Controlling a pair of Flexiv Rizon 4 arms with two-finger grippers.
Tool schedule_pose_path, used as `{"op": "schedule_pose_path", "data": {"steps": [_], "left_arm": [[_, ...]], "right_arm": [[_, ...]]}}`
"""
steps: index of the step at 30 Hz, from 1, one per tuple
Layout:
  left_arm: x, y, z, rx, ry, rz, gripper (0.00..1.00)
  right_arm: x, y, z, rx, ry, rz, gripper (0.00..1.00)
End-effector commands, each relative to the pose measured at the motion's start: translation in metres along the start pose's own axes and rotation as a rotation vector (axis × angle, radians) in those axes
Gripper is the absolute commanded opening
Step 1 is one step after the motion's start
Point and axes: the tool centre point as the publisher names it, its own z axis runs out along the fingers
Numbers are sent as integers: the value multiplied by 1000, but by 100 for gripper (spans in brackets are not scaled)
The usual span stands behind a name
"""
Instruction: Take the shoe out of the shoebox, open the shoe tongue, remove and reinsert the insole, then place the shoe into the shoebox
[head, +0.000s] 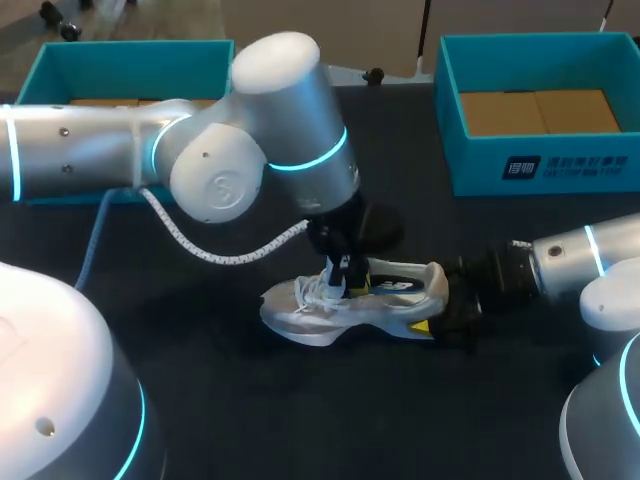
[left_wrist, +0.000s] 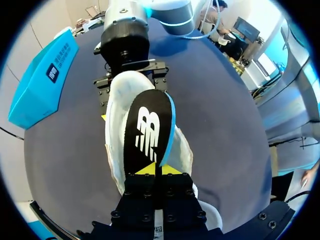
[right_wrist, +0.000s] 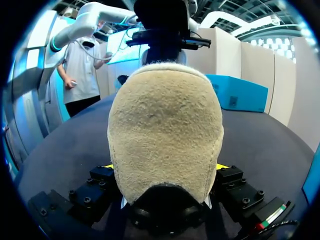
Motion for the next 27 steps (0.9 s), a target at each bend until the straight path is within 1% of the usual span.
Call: {"op": "schedule_pose_path", "data": {"steps": [1, 12, 18, 23, 27], "left_arm": [[3, 1, -7, 22, -12, 7, 0], [0, -23, -19, 101, -24, 7, 0], [-3, -37, -21, 149, -40, -22, 0], [-3, -46, -26, 174, -57, -32, 0], [-7, -53, -22, 181, -58, -38, 0]], "right_arm": [[1, -1, 1, 3, -1, 1, 0], [1, -1, 1, 3, -1, 1, 0], [1, -1, 1, 3, -1, 1, 0], [1, -1, 1, 3, -1, 1, 0], [1, -1, 1, 3, -1, 1, 0]]}}
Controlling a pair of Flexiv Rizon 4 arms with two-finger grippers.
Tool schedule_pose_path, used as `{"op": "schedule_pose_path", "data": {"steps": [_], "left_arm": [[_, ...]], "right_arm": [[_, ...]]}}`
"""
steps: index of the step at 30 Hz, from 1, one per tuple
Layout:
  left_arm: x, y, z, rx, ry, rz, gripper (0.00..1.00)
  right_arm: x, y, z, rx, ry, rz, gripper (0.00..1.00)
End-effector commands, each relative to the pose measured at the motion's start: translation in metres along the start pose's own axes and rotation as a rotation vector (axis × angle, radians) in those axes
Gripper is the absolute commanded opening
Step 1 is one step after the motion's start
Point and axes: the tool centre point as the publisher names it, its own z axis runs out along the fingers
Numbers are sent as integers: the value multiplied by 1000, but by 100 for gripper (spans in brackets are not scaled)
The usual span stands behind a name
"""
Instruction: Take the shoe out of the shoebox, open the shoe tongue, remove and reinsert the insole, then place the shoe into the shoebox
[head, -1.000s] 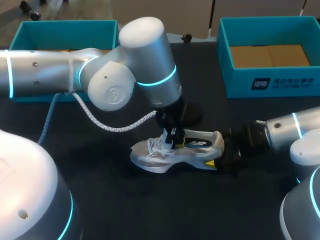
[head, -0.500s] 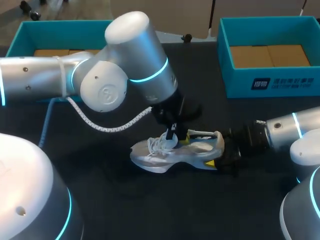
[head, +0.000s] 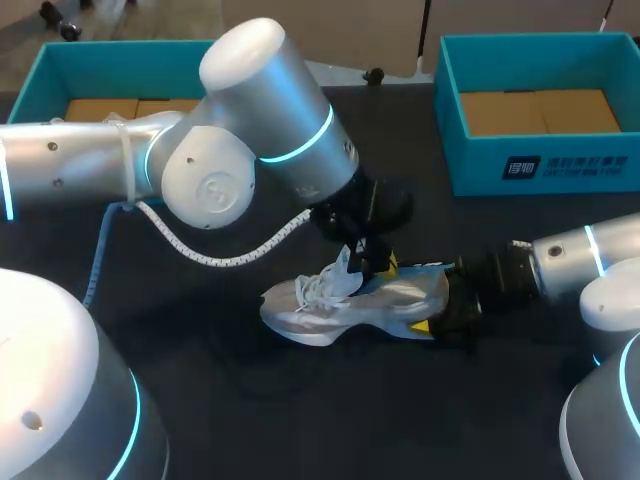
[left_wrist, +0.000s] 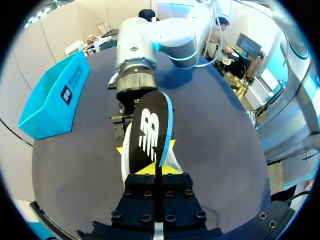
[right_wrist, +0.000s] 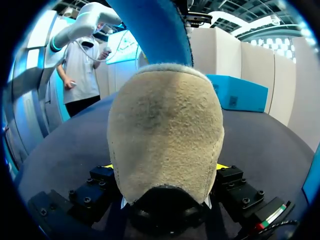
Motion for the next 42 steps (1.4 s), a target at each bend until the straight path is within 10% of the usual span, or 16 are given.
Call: {"op": "schedule_pose_path", "data": {"steps": [1, 13, 19, 42], "left_arm": [[-2, -5, 8, 2, -5, -11, 0], [1, -15, 25, 28, -38, -24, 1], [3, -18, 23, 33, -62, -6, 41], [9, -21, 16, 19, -318, 52, 50]], "right_arm": [[1, 0, 1, 3, -1, 0, 0], [1, 0, 1, 3, -1, 0, 0], [1, 0, 1, 3, -1, 0, 0], [1, 0, 1, 3, -1, 0, 0]]}}
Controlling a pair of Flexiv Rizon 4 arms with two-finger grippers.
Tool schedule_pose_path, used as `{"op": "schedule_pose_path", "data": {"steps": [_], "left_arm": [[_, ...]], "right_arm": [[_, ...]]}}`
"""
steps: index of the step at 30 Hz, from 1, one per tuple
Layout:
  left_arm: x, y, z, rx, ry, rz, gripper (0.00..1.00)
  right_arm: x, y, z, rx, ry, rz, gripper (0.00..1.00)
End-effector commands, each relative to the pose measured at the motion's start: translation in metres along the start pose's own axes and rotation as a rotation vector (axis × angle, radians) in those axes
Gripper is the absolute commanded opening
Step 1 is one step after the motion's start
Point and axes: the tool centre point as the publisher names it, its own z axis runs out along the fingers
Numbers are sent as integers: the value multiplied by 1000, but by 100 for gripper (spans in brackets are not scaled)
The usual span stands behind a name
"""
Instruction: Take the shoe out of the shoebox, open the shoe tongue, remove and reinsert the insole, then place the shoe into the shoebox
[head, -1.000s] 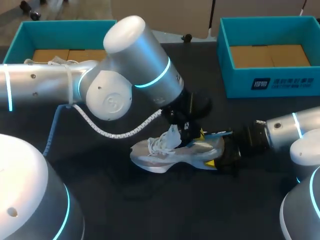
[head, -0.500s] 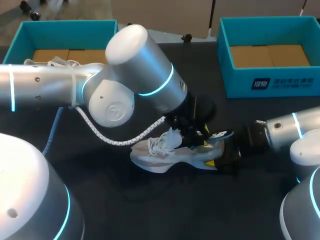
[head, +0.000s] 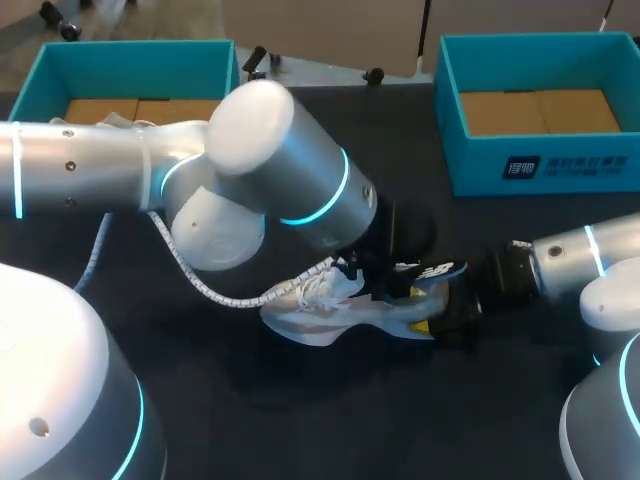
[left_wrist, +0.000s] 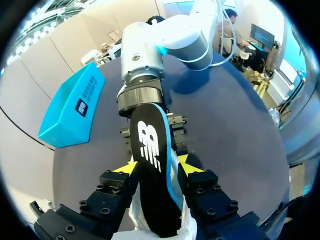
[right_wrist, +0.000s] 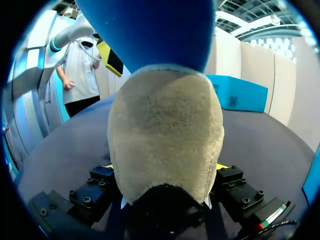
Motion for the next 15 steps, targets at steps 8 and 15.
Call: {"op": "schedule_pose_path", "data": {"steps": [8, 15], "left_arm": [[13, 1, 4, 28, -169, -1, 47], [11, 1, 5, 46, -221, -26, 46]], "right_arm": [[1, 0, 1, 3, -1, 0, 0], [1, 0, 1, 3, -1, 0, 0]]}}
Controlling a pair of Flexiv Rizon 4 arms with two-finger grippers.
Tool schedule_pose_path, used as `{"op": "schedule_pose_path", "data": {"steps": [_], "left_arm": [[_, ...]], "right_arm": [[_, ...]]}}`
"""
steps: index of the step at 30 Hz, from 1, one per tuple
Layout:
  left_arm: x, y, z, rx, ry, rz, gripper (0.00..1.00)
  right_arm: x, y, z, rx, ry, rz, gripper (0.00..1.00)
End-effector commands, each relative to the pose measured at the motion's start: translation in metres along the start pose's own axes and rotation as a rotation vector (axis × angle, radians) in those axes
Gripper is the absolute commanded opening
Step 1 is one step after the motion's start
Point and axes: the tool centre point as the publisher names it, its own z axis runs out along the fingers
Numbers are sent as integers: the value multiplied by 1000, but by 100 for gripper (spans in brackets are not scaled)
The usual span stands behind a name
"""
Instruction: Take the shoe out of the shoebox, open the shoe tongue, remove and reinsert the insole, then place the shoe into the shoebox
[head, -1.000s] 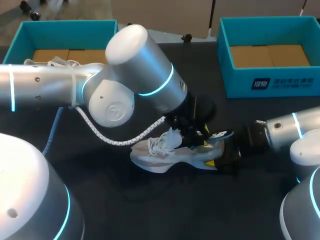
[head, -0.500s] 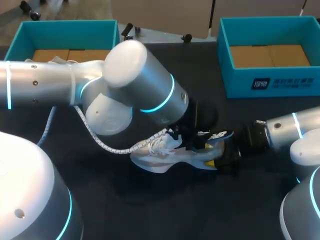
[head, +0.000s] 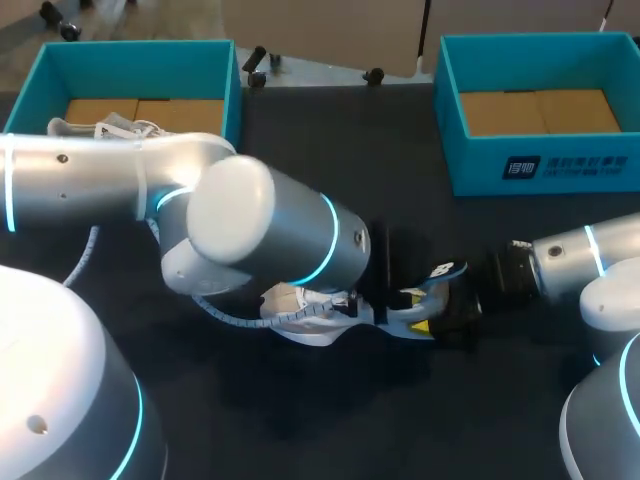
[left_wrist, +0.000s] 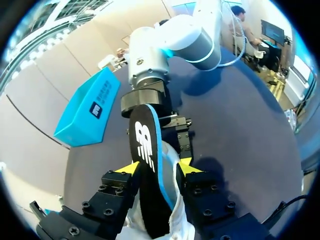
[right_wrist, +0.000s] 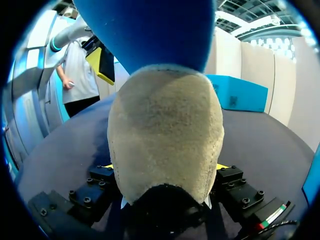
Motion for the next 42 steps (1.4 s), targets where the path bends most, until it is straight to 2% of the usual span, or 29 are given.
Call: {"op": "schedule_pose_path", "data": {"steps": [1, 11, 26, 32, 38, 39, 41, 42], "left_arm": [[2, 2, 2, 10, -44, -14, 45], [-2, 8, 1, 17, -79, -22, 45], [-6, 15, 15, 46, -114, -28, 42], [-10, 12, 18, 55, -118, -23, 30], [-9, 8, 25, 56, -113, -22, 24], [-9, 8, 26, 56, -112, -22, 21], [-9, 8, 27, 56, -110, -23, 0], [-9, 7, 27, 58, -109, -23, 0]], "right_arm": [[1, 0, 1, 3, -1, 0, 0], [1, 0, 1, 3, -1, 0, 0], [1, 0, 1, 3, -1, 0, 0], [1, 0, 1, 3, -1, 0, 0], [1, 0, 1, 3, -1, 0, 0], [1, 0, 1, 3, -1, 0, 0], [1, 0, 1, 3, -1, 0, 0], [1, 0, 1, 3, -1, 0, 0]]}}
